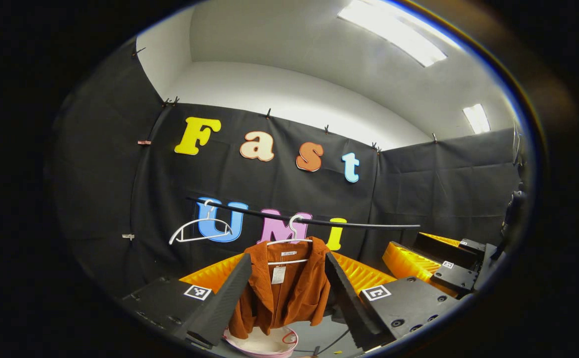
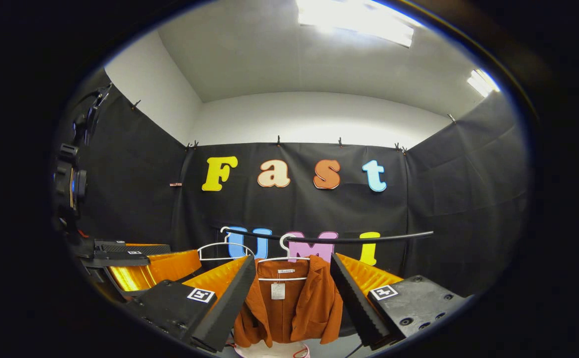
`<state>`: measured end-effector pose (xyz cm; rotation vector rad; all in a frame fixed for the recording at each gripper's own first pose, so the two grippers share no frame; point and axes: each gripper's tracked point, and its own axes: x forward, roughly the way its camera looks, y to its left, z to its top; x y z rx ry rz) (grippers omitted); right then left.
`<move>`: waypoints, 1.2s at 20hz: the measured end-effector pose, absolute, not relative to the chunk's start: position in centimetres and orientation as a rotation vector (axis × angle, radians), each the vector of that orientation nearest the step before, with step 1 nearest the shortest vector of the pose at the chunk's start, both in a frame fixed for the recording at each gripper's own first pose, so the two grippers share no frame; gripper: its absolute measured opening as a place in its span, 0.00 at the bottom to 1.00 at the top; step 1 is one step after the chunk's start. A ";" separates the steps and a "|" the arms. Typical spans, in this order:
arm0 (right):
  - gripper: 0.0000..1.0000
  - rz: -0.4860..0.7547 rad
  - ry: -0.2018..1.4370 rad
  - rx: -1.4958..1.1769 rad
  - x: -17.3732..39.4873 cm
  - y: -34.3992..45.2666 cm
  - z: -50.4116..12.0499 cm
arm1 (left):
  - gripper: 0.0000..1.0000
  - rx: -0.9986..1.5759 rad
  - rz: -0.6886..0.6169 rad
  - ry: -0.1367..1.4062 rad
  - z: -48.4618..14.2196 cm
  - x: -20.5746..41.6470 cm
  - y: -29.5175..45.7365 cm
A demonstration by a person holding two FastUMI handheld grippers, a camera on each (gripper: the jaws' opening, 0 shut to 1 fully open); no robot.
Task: Grasp the clothes on the hanger with both hands and then place them into the laundry hamper below.
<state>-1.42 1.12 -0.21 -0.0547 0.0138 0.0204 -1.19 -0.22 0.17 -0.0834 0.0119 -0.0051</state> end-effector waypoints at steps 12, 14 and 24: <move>0.97 -0.044 0.043 -0.068 -2.3 2.5 -1.1 | 0.94 -0.085 -0.079 0.022 -0.3 -1.9 1.3; 0.97 -0.055 0.053 -0.072 -2.5 3.1 -1.4 | 0.94 -0.080 -0.096 0.027 -0.5 -1.8 1.8; 0.97 -0.105 0.069 -0.093 -2.0 3.4 -3.3 | 0.94 -0.090 -0.133 0.065 -2.7 -0.6 3.1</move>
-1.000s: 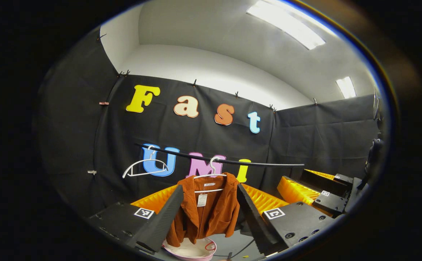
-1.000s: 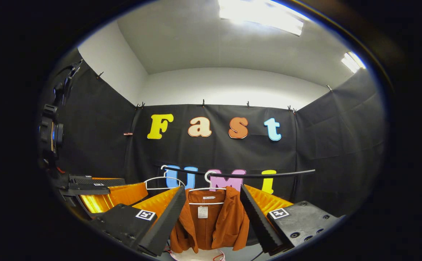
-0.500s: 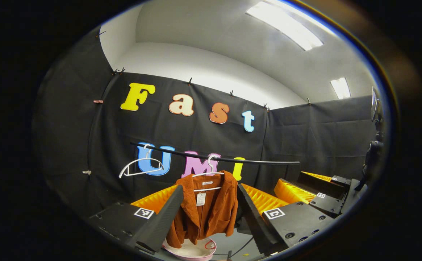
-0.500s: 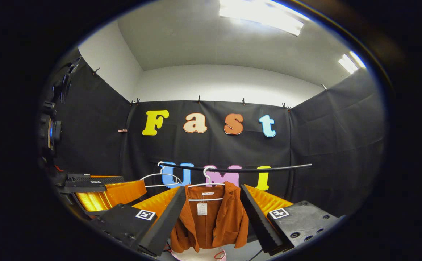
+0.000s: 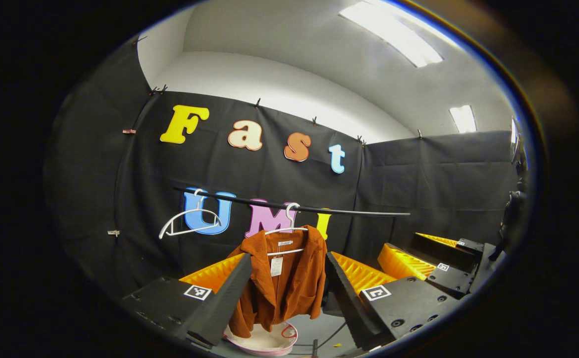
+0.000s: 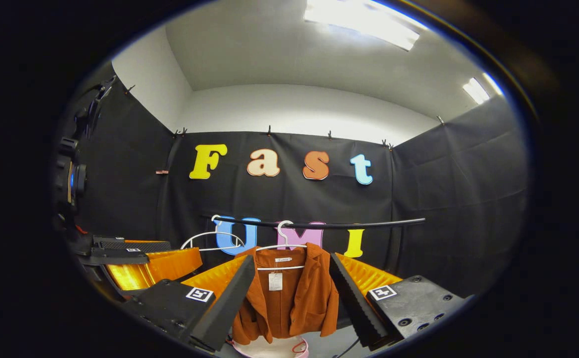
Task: Grasp the clothes on the hanger with both hands and then place them into the laundry hamper below.
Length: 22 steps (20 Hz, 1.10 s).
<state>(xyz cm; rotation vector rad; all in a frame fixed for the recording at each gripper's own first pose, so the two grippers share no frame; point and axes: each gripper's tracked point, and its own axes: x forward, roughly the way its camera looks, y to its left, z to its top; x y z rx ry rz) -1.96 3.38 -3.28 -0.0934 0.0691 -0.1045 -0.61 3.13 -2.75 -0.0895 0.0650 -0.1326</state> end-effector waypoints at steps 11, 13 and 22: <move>0.98 -0.055 0.086 -0.074 9.1 -2.2 -10.8 | 0.94 -0.093 -0.038 0.033 -7.6 10.9 2.9; 0.98 -0.034 0.083 -0.044 11.8 -3.6 -12.7 | 0.94 -0.086 -0.032 0.028 -9.2 13.7 2.0; 0.98 0.035 0.178 0.003 19.1 -7.3 -24.3 | 0.94 -0.061 0.182 0.051 -17.5 19.8 4.6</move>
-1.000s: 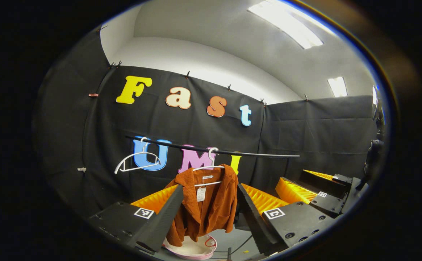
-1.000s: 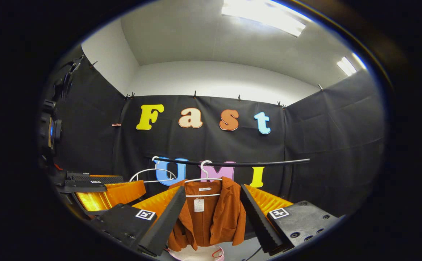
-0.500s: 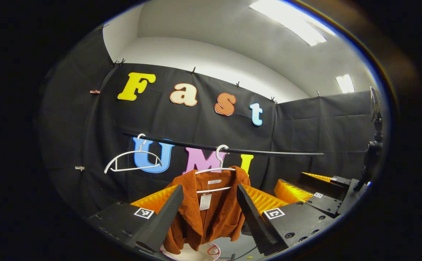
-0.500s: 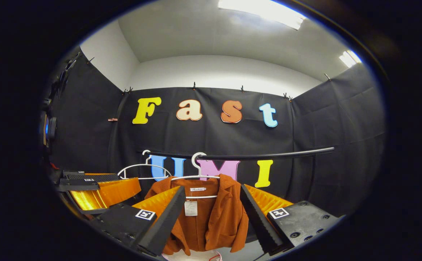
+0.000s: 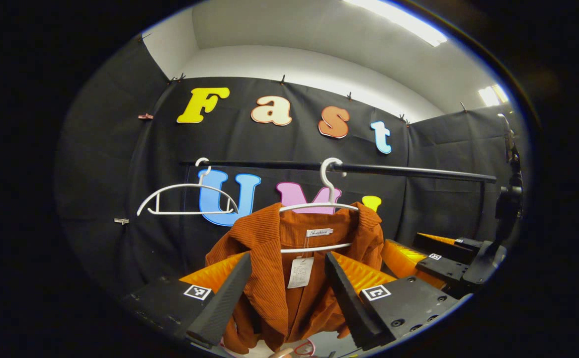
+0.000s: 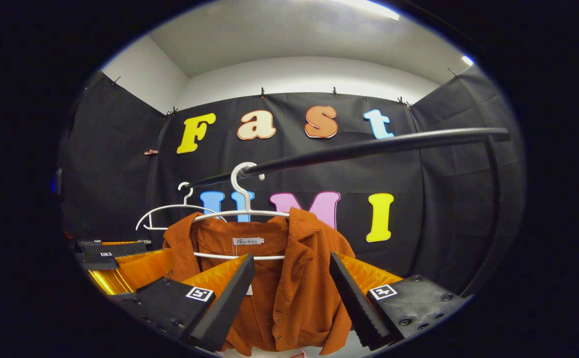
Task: Grasp the clothes on the hanger with both hands and then place them into the laundry hamper below.
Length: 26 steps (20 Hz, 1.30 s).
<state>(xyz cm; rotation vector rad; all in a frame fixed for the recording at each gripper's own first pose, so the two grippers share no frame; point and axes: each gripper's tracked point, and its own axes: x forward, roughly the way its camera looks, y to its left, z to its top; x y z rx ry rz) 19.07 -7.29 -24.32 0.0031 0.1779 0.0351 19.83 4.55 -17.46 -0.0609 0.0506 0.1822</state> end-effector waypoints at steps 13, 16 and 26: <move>0.98 0.097 0.326 0.056 23.4 -7.5 -33.5 | 0.95 -0.162 0.280 0.170 -26.2 25.5 7.5; 0.98 0.082 0.351 0.107 24.9 -7.6 -34.8 | 0.95 -0.135 0.263 0.145 -26.0 27.5 6.2; 0.46 0.085 0.356 0.175 30.7 -10.0 -37.8 | 0.66 -0.104 0.319 0.141 -27.2 31.2 8.1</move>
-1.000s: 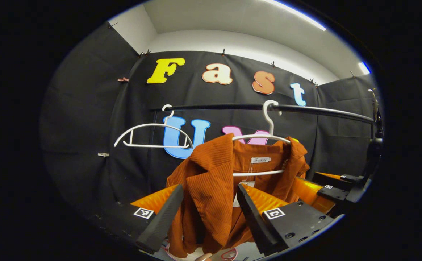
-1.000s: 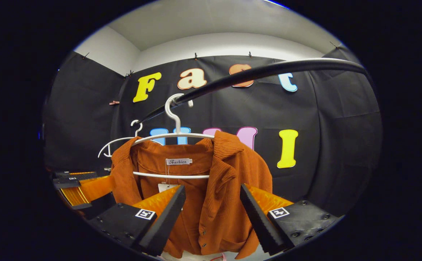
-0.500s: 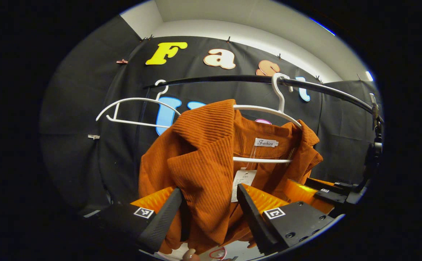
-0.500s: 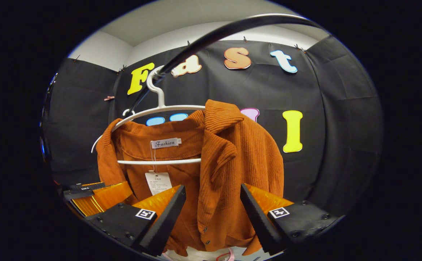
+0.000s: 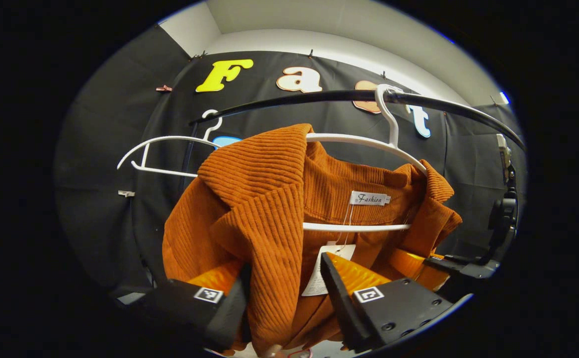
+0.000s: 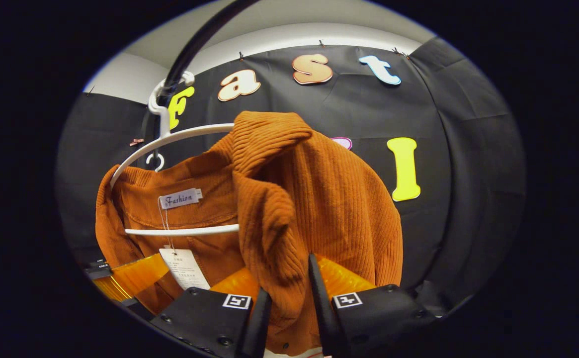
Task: Grasp the clothes on the hanger with both hands and then place them into the laundry hamper below.
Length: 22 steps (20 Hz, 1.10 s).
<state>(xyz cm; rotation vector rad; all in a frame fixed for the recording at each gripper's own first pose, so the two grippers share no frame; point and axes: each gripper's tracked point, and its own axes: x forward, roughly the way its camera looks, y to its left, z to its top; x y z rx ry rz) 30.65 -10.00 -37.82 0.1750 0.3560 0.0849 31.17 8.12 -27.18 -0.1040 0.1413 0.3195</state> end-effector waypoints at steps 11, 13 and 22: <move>0.11 0.071 0.276 0.143 32.1 -17.6 -34.6 | 0.09 -0.016 0.473 0.111 -23.8 29.2 14.3; 0.11 0.034 0.246 0.157 32.8 -19.2 -33.6 | 0.09 0.002 0.508 0.081 -22.3 28.5 15.8; 0.11 -0.024 0.130 0.149 36.8 -22.9 -28.9 | 0.05 0.188 0.541 -0.011 -15.2 27.9 18.7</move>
